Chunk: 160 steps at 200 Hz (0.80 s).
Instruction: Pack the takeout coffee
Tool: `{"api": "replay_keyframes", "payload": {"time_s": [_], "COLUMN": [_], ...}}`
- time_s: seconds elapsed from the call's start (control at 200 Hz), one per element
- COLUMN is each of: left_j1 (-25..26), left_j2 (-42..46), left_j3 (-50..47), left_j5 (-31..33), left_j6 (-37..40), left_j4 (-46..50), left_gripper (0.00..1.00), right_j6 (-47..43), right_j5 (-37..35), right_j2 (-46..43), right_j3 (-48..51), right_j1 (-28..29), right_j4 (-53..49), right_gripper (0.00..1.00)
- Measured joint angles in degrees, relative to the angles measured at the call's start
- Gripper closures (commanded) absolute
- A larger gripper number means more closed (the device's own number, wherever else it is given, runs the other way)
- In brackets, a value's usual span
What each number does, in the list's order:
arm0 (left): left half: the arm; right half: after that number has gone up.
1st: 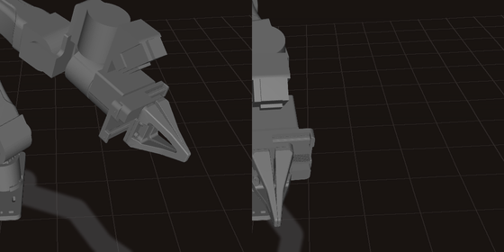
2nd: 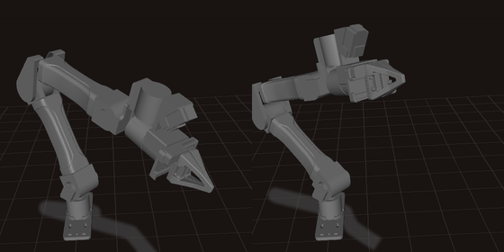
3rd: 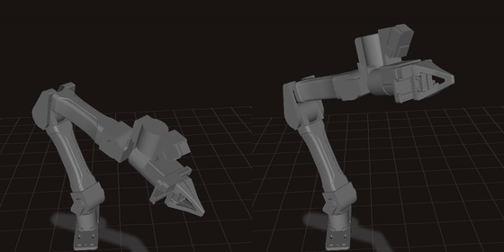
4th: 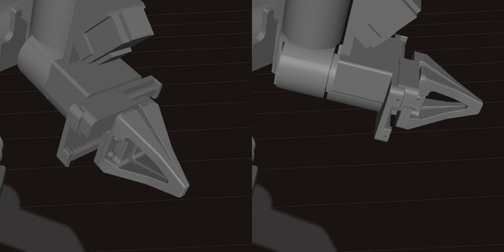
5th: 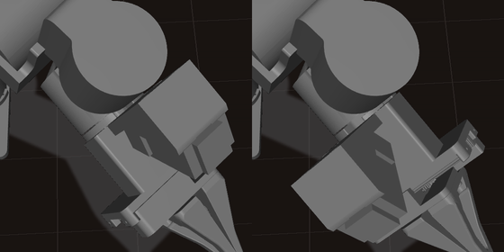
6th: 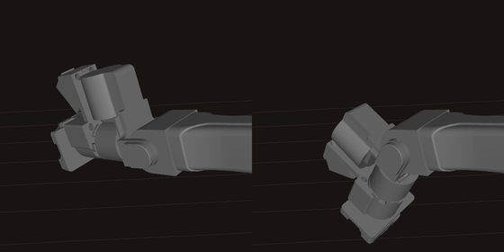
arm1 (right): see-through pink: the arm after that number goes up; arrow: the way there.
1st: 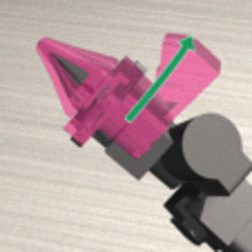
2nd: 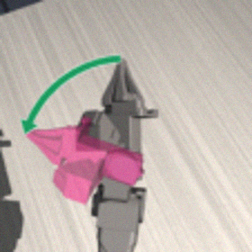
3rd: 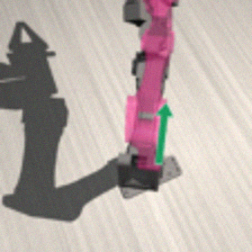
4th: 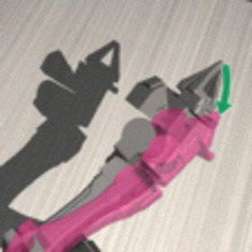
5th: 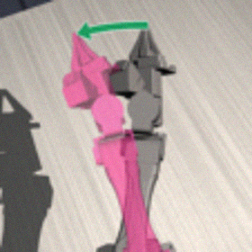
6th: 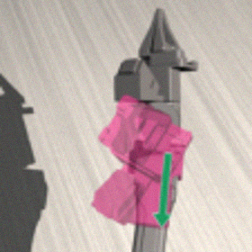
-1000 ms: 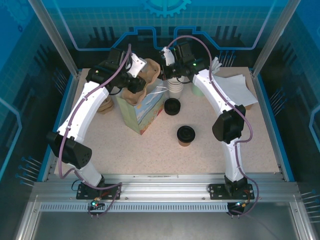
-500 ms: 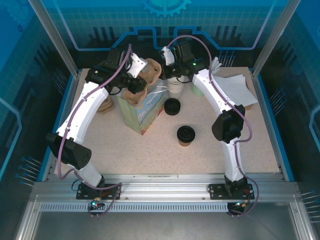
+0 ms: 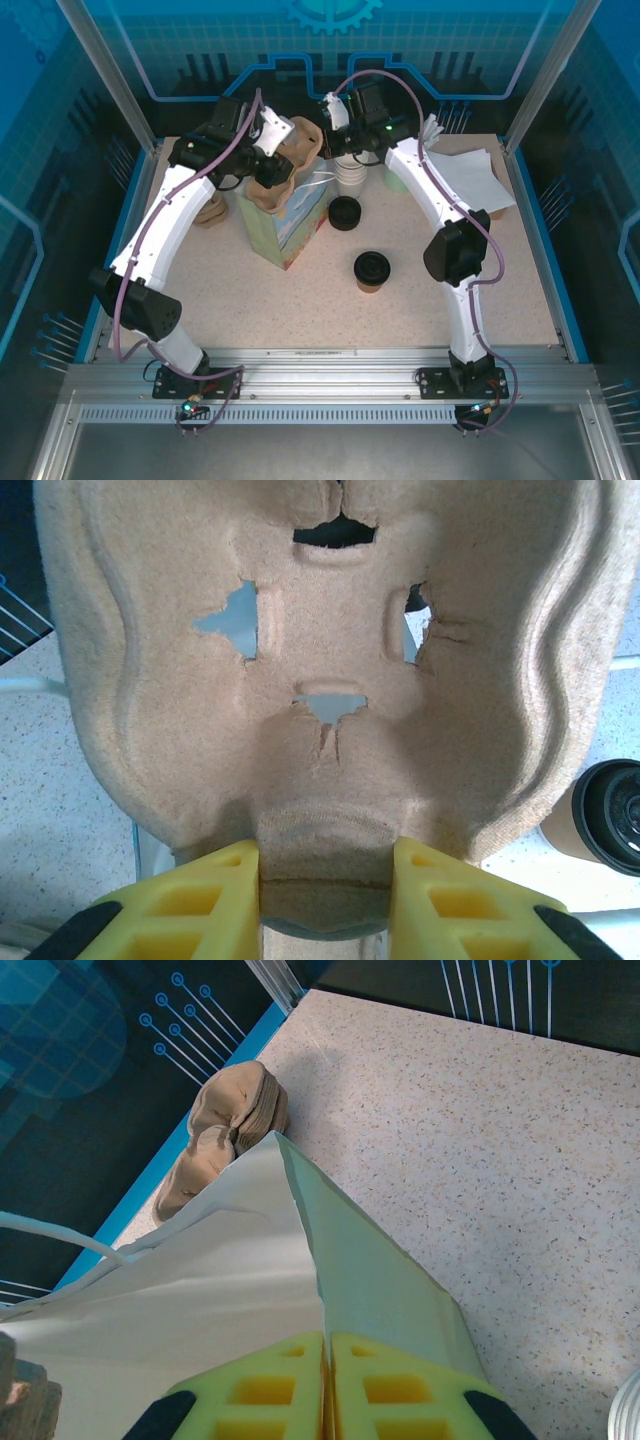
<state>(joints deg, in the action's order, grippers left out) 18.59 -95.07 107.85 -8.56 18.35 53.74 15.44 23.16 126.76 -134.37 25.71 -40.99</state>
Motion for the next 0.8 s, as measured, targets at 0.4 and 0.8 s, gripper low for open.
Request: {"api": "replay_keyframes", "payload": {"time_s": [0.4,0.8], "left_j1": [0.0,0.0], "left_j2": [-0.1,-1.0], "left_j3": [-0.2,-0.2], "left_j5": [0.3,1.6], "left_j6": [0.3,1.2], "left_j4": [0.6,1.7], "left_gripper": [0.69,0.69], "right_j6": [0.4,2.9], "right_j5": [0.0,0.0], "right_j2": [0.0,0.0], "right_j3": [0.0,0.0], "right_j1": [0.0,-0.7], "right_j4": [-0.1,-0.2], "right_gripper": [0.89,0.89]}}
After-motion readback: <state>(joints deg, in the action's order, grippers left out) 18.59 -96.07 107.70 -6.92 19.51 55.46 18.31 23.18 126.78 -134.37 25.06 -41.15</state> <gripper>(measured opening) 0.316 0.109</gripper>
